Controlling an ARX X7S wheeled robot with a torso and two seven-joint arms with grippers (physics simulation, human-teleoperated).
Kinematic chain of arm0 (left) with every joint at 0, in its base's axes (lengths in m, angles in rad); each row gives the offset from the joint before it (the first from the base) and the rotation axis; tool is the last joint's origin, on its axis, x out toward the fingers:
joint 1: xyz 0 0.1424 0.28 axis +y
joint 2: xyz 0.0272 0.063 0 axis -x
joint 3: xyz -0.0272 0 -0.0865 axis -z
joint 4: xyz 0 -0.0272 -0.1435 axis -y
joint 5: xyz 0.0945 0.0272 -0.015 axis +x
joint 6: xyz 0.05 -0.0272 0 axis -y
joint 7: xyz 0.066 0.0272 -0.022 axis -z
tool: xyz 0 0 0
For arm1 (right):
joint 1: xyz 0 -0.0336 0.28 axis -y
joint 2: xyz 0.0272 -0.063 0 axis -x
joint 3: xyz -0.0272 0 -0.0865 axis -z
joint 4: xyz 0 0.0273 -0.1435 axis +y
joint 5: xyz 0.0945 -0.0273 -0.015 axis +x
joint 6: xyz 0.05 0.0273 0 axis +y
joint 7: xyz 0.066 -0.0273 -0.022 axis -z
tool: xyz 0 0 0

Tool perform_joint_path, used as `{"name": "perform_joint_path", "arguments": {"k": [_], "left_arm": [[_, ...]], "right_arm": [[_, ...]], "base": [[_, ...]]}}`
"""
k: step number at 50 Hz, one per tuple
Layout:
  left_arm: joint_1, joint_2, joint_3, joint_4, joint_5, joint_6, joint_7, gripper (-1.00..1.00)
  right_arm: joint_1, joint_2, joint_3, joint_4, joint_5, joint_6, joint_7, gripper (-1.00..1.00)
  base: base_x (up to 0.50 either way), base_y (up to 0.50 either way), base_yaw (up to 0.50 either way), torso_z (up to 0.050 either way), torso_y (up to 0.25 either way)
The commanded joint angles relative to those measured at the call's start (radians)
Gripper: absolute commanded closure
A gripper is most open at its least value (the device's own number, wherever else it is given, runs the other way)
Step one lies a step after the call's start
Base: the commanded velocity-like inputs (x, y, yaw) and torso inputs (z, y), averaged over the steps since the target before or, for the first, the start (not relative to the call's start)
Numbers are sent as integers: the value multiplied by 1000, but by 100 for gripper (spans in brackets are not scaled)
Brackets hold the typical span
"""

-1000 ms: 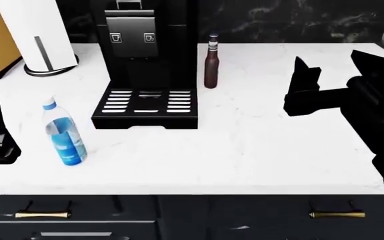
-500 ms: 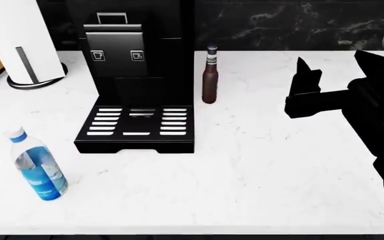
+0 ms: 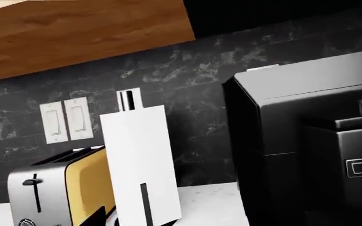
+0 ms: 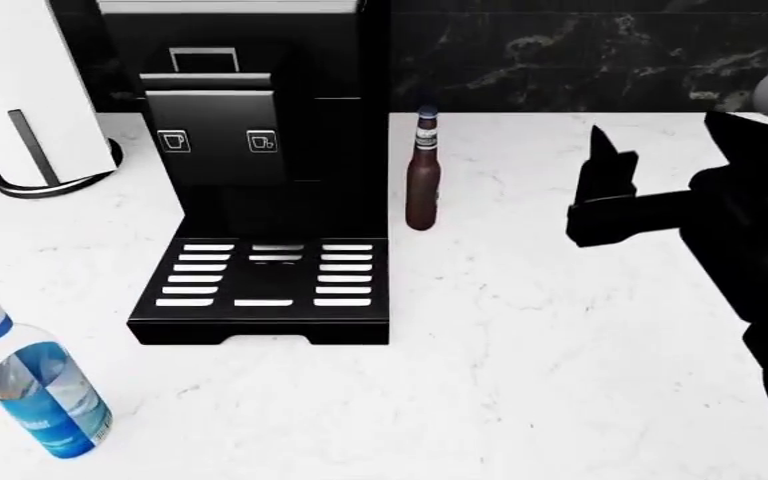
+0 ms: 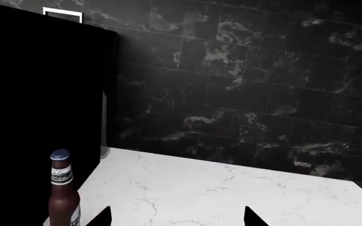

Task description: Move the drinks to the dining counter.

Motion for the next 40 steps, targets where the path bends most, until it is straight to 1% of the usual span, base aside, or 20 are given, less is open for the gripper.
{"name": "perform_joint_path", "arguments": {"k": [1,6,11,13,14,18,21,27,29,30,31,35,40], "left_arm": [[129,-3,-349,-88,-418,1,129,-100],[148,36,-483,-128,-489,-26,187,-100],[156,73,-537,-154,-495,-58,228,-100],[163,86,-565,-170,-528,-56,240,-100],[200,82,-560,-195,-571,-58,220,-100],[219,83,-597,-213,-596,-74,227,-100],[263,80,-594,-217,-627,-111,233,-100],[276,70,-622,-220,-655,-126,247,-100],[301,56,-631,-212,-663,-158,249,-100],[352,31,-633,-201,-662,-194,212,-100],[347,25,-644,-190,-670,-206,233,-100],[396,9,-705,-198,-763,-221,228,-100],[416,11,-730,-180,-803,-267,253,-100]], "right_arm": [[-17,8,-11,-3,-15,-14,-16,-100],[-22,12,-16,-4,-20,-18,-25,-100],[-23,15,-17,-8,-23,-26,-28,-100],[-26,15,-20,-6,-29,-29,-34,-100],[-29,15,-21,-7,-34,-31,-37,-100],[-31,18,-23,-6,-36,-35,-41,-100],[-39,21,-23,-9,-43,-41,-48,-100],[-48,28,-24,-12,-45,-47,-52,-100],[-47,30,-23,-11,-40,-49,-48,-100],[-47,30,-25,-12,-41,-48,-47,-100],[-47,30,-25,-12,-39,-50,-47,-100],[-51,32,-28,-15,-46,-55,-54,-100],[-59,38,-25,-17,-45,-62,-55,-100]], "base": [[0,0,0,0,0],[0,0,0,0,0],[0,0,0,0,0],[0,0,0,0,0],[0,0,0,0,0],[0,0,0,0,0],[0,0,0,0,0],[0,0,0,0,0],[0,0,0,0,0],[0,0,0,0,0],[0,0,0,0,0],[0,0,0,0,0],[0,0,0,0,0]]}}
